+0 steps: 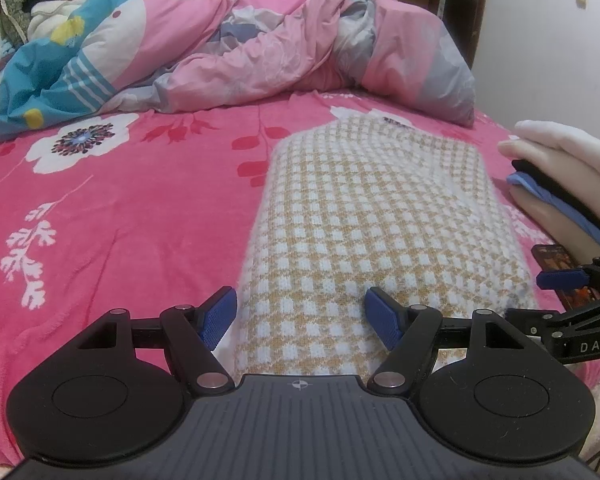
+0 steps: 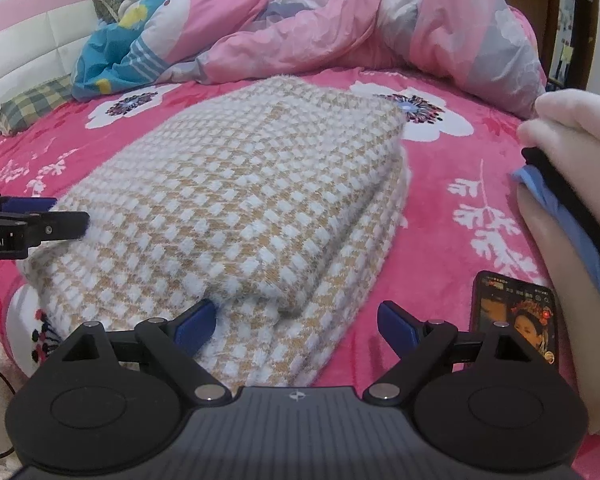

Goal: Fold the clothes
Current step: 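Grasp the folded checked blanket with the left gripper while the right gripper grasps it too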

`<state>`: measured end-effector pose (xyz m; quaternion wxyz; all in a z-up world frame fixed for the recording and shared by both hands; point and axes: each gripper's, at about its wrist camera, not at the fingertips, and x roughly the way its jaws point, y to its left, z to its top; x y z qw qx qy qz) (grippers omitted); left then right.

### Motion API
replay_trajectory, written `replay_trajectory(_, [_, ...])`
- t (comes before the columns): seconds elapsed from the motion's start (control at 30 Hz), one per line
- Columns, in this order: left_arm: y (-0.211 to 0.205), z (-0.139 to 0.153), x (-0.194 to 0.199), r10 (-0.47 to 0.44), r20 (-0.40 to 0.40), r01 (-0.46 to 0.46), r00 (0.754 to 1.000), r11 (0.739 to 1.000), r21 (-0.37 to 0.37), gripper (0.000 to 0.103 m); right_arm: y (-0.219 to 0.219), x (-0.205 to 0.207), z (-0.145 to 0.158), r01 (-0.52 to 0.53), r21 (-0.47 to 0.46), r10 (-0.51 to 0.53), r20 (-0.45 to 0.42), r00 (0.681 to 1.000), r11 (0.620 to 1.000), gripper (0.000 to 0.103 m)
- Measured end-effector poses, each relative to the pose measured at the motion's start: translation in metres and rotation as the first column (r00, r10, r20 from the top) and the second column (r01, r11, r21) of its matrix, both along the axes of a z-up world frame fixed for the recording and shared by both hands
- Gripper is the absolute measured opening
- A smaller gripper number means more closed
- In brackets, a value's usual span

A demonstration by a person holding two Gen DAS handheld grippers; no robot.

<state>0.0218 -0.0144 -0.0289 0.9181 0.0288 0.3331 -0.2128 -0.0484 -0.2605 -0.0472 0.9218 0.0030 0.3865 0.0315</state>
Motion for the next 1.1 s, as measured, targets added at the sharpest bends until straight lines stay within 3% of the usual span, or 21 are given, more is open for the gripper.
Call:
replay_trajectory(0.47, [0.002, -0.001, 0.0, -0.002, 0.004, 0.002, 1.0, 1.0, -0.012, 0.072, 0.005, -0.001, 0.001, -0.002, -0.037, 0.003, 0.013, 1.0, 0.999, 0.09])
replay_trajectory(0.57, [0.008, 0.001, 0.001, -0.015, 0.007, 0.015, 1.0, 0.999, -0.044, 0.071, -0.003, -0.003, 0.0, 0.011, 0.025, -0.011, 0.02, 1.0, 1.0, 0.09])
replay_trajectory(0.67, [0.027, 0.011, 0.006, -0.033, 0.025, 0.037, 0.999, 0.987, -0.156, 0.071, -0.02, -0.008, 0.0, 0.026, 0.161, -0.032, 0.033, 0.999, 0.987, 0.09])
replay_trajectory(0.77, [0.047, 0.02, 0.026, -0.067, -0.007, 0.062, 0.998, 0.953, -0.296, 0.071, -0.044, -0.008, -0.002, 0.045, 0.37, -0.065, 0.04, 0.997, 0.928, 0.09])
replay_trajectory(0.9, [0.062, 0.009, 0.071, -0.14, -0.138, 0.07, 0.981, 0.904, -0.421, 0.071, -0.071, -0.001, -0.017, 0.111, 0.595, -0.121, -0.023, 0.992, 0.796, 0.09])
replay_trajectory(1.0, [0.069, -0.012, 0.105, -0.229, -0.252, 0.072, 0.94, 0.857, -0.51, 0.071, -0.082, 0.005, -0.034, 0.163, 0.7, -0.129, -0.102, 0.986, 0.695, 0.091])
replay_trajectory(1.1, [0.069, -0.032, 0.129, -0.304, -0.326, 0.076, 0.895, 0.824, -0.561, 0.072, -0.084, 0.013, -0.045, 0.184, 0.728, -0.122, -0.138, 0.983, 0.66, 0.092])
